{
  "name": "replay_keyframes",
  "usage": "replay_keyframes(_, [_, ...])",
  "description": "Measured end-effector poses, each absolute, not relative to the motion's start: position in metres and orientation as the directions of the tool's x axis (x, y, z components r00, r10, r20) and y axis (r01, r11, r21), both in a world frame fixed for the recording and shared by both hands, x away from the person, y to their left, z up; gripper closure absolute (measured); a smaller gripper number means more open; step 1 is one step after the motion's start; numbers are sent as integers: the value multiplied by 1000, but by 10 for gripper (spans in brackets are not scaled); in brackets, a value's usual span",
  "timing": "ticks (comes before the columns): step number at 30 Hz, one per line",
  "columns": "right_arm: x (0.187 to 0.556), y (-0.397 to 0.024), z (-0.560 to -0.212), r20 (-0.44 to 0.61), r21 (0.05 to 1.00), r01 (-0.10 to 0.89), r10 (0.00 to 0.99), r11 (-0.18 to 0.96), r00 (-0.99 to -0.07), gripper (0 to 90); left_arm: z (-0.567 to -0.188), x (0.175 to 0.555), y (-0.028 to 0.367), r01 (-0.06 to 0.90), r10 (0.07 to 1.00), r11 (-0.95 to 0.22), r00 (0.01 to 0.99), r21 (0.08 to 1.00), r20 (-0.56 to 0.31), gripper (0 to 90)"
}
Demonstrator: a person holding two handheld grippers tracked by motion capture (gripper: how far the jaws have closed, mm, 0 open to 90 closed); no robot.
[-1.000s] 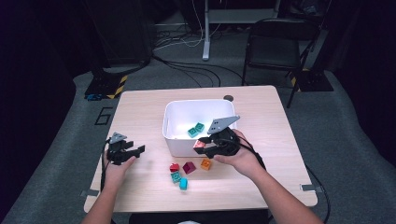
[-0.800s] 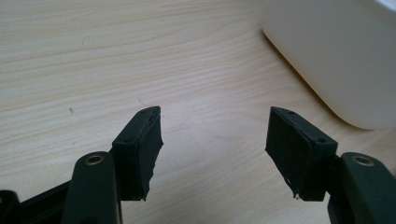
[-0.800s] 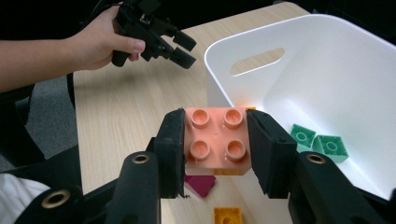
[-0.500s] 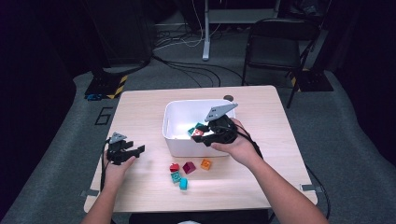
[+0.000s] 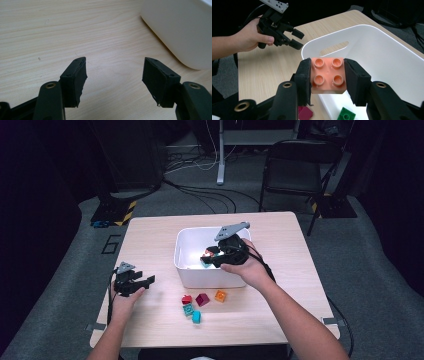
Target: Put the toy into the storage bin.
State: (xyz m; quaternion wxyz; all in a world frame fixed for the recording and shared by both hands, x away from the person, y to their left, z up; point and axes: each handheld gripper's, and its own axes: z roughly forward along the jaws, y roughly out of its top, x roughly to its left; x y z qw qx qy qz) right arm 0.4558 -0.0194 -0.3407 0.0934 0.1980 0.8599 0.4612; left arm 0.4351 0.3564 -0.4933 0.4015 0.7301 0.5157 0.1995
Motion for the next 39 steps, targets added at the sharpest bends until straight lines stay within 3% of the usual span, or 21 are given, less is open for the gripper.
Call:
replay_keyframes(21, [504,2,-346,25,830,281,472,482,-881,581,-493,436,357,591,912,-143,390,794,-126,355])
replay_keyframes(39, [544,8,-380,13,793,323,516,516,-856,579,-494,436,356,592,909,-146,396,792,-128,356])
